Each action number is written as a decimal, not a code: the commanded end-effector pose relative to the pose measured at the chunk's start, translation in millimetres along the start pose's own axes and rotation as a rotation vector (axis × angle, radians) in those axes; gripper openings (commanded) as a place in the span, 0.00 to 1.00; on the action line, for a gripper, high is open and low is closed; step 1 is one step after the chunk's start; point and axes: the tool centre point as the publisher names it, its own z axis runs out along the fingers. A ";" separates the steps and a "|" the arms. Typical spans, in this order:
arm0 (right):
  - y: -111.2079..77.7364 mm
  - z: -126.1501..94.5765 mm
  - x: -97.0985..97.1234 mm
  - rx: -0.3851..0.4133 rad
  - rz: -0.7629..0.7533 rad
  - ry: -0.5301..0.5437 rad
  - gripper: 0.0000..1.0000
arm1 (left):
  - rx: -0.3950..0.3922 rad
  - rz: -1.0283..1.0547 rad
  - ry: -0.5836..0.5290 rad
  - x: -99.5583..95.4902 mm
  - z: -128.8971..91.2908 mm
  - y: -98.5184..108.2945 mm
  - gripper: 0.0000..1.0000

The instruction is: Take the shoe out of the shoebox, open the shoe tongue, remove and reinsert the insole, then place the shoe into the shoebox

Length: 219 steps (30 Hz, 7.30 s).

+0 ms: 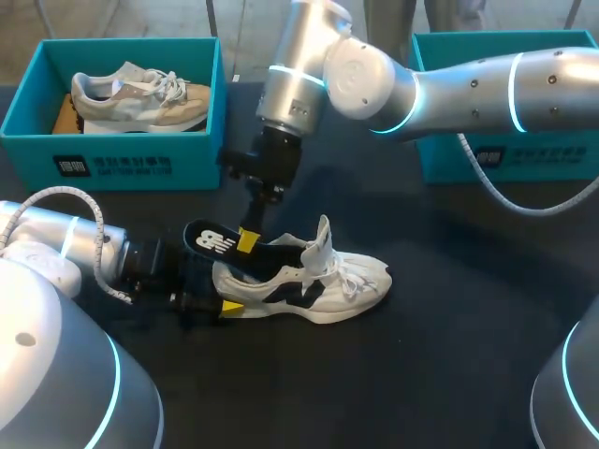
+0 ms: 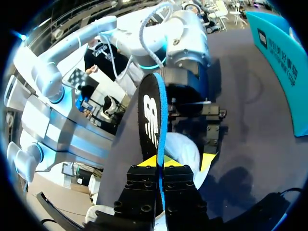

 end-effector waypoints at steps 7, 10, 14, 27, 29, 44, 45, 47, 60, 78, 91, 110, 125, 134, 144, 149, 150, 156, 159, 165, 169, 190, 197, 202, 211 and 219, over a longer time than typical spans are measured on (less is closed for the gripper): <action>18.6 -28.1 26.4 -0.111 -0.038 -0.149 0.00 | 0.000 0.000 -0.002 0.1 1.1 2.1 0.00; 27.8 -35.7 28.8 -0.135 -0.052 -0.183 0.00 | 0.000 0.000 -0.002 0.1 1.1 2.1 0.00; 42.6 -44.4 31.5 -0.175 -0.068 -0.228 0.00 | 0.000 0.000 -0.002 0.1 1.1 2.1 0.00; 78.4 -73.9 32.8 -0.251 -0.111 -0.346 0.00 | 0.000 0.000 -0.002 0.1 1.1 2.1 0.00; 83.9 -79.2 33.0 -0.267 -0.111 -0.369 0.00 | 0.000 0.000 -0.002 0.1 1.1 2.1 0.00; 109.3 -128.3 37.8 -0.409 -0.133 -0.544 0.00 | 0.000 0.000 -0.002 0.1 1.1 2.1 0.00; 109.8 -131.1 37.3 -0.415 -0.136 -0.548 0.00 | 0.000 0.000 -0.002 0.1 1.1 2.1 0.00; 110.6 -136.3 37.4 -0.430 -0.139 -0.575 0.00 | 0.000 0.000 -0.002 0.1 1.1 2.1 0.00; 110.6 -136.3 37.4 -0.430 -0.139 -0.575 0.00 | 0.000 0.000 -0.002 0.1 1.1 2.1 0.00; 101.4 -182.6 42.5 -0.549 -0.129 -0.523 0.00 | 0.000 0.000 -0.002 0.1 1.1 2.1 0.00; 84.8 -246.0 69.3 -0.635 -0.051 -0.441 0.00 | 0.000 0.000 -0.002 0.1 1.1 2.1 0.00; 80.7 -306.6 116.6 -0.844 0.068 -0.413 0.00 | 0.000 0.000 -0.002 0.1 1.1 2.1 0.00; 53.5 -322.8 157.1 -0.906 0.150 -0.374 0.00 | 0.000 0.000 -0.002 0.1 1.1 2.1 0.00; 38.2 -311.0 190.8 -0.935 0.195 -0.381 0.00 | 0.000 0.000 -0.002 0.1 1.1 2.1 0.00; 20.9 -295.7 224.0 -0.955 0.241 -0.394 0.00 | 0.000 0.000 -0.002 0.1 1.1 2.1 0.00; 13.9 -289.1 234.4 -0.964 0.268 -0.367 0.00 | 0.000 0.000 -0.002 0.1 1.1 2.1 0.00; 12.2 -288.2 235.8 -0.968 0.272 -0.366 0.00 | 0.000 0.000 -0.002 0.1 1.1 2.1 0.00; 10.9 -287.8 237.1 -1.003 0.278 -0.363 0.00 | 0.000 0.000 -0.002 0.1 1.1 2.1 0.00; 10.9 -287.8 237.1 -1.003 0.278 -0.363 0.00 | 0.000 0.000 -0.002 0.1 1.1 2.1 0.00; 10.9 -287.8 237.1 -1.003 0.278 -0.363 0.00 | 0.000 0.000 -0.002 0.1 1.1 2.1 0.00; 10.9 -287.8 237.1 -1.003 0.278 -0.363 0.00 | 0.000 0.000 -0.002 0.1 1.1 2.1 0.00; -22.3 -300.1 310.9 -0.969 0.397 -0.444 0.00 | 0.000 0.000 -0.002 0.1 1.1 2.1 0.00; -18.0 -296.8 328.6 -0.969 0.392 -0.453 0.00 | 0.000 0.000 -0.002 0.1 1.1 2.1 0.00; -14.2 -291.3 339.1 -0.974 0.384 -0.462 0.00 | 0.000 0.000 -0.002 0.1 1.1 2.1 0.00; -9.0 -273.1 358.6 -0.969 0.408 -0.443 0.00 | 0.000 0.000 -0.002 0.1 1.1 2.1 0.00; -12.0 -250.3 365.1 -0.968 0.441 -0.424 0.00 | 0.000 0.000 -0.002 0.1 1.1 2.1 0.00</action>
